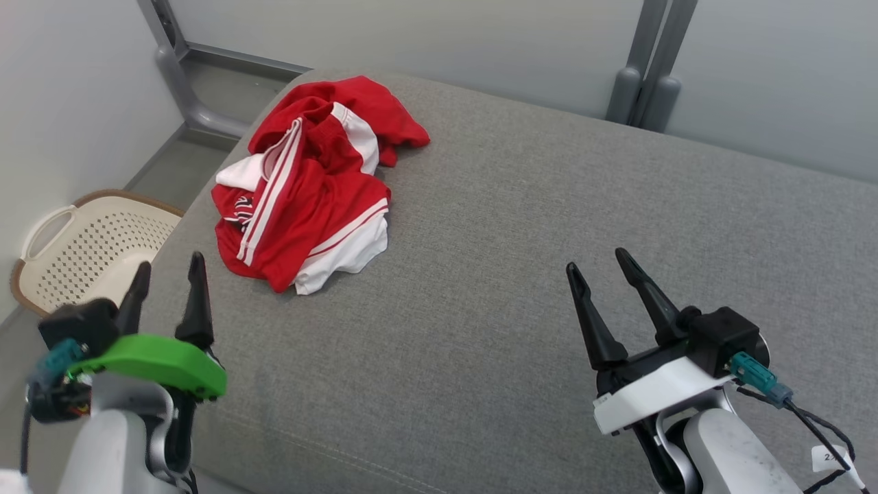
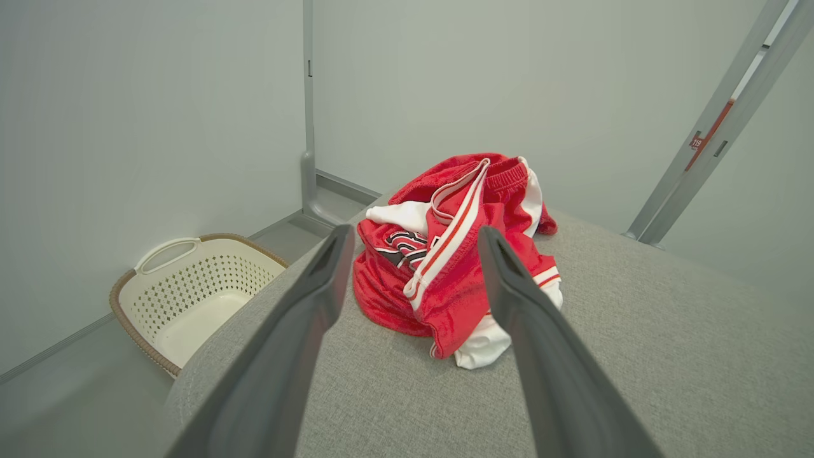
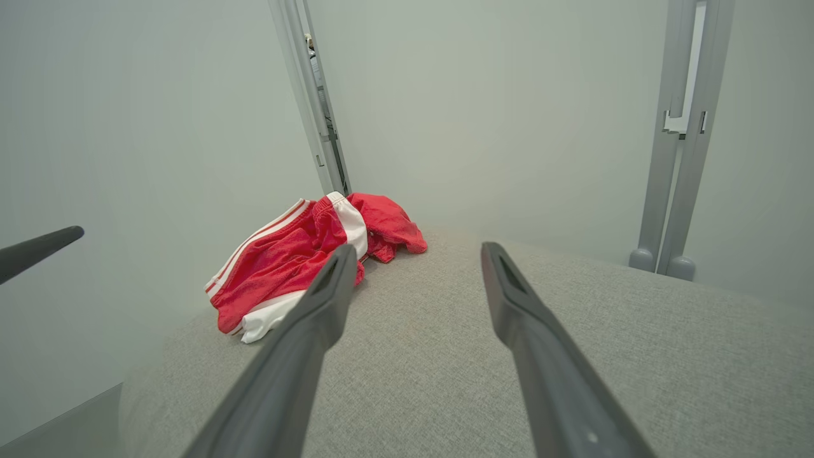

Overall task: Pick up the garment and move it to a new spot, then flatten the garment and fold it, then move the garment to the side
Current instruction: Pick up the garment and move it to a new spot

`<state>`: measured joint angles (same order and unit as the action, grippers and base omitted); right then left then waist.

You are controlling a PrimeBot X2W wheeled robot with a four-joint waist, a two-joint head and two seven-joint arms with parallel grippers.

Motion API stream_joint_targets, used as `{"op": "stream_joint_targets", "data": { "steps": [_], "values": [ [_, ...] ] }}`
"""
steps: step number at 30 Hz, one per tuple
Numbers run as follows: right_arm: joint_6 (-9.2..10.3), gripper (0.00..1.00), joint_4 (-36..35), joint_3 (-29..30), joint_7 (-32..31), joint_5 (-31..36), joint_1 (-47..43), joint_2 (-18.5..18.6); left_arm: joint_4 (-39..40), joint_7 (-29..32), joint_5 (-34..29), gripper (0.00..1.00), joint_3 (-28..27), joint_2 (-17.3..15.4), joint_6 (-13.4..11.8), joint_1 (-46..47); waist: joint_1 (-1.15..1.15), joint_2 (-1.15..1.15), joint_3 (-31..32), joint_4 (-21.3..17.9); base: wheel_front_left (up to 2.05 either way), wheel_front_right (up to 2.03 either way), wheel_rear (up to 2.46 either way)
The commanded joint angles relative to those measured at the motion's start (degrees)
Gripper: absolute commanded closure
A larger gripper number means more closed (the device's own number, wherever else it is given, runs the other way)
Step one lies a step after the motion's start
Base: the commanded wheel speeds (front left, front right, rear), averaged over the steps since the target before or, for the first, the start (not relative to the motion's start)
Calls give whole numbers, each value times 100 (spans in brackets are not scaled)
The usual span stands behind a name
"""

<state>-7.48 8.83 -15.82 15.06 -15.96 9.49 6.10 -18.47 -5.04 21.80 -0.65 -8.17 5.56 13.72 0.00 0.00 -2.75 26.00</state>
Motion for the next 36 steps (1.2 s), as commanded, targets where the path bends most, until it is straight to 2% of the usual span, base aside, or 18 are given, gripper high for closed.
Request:
{"op": "stream_joint_targets", "data": {
  "steps": [1,3,8,16,21,25,35,36],
  "values": [
    [-2,0,-56,11,17,48,97,54,-25,238,142,0,-7,-95,60,276,0,0,-224,-191,0,0,0],
    [-2,0,-84,27,17,72,153,86,-182,938,411,0,105,-251,121,502,0,0,-341,-284,0,0,0],
    [-2,0,-129,108,17,158,370,86,-233,2133,1109,0,174,-757,189,1269,0,0,-711,-543,0,0,0],
    [-1,0,-206,23,17,203,752,190,-837,3319,1665,0,361,-1421,194,2219,0,0,-1246,-988,0,0,0],
    [-1,0,-256,-37,16,248,945,184,-1365,3678,1949,0,549,-1758,196,2639,0,0,-1554,-1342,0,0,0],
    [-2,0,-295,3,16,257,1039,192,-1774,3677,2019,0,713,-1970,197,2878,0,0,-1740,-1561,0,0,0],
    [-2,0,-306,23,16,255,1069,159,-2711,3773,2358,0,1349,-2214,196,2937,0,0,-1808,-1847,0,0,0],
    [-2,0,-298,23,17,256,1056,157,-2770,3747,2395,22,1408,-2227,197,2949,0,0,-1787,-1856,0,0,0]
  ]
}}
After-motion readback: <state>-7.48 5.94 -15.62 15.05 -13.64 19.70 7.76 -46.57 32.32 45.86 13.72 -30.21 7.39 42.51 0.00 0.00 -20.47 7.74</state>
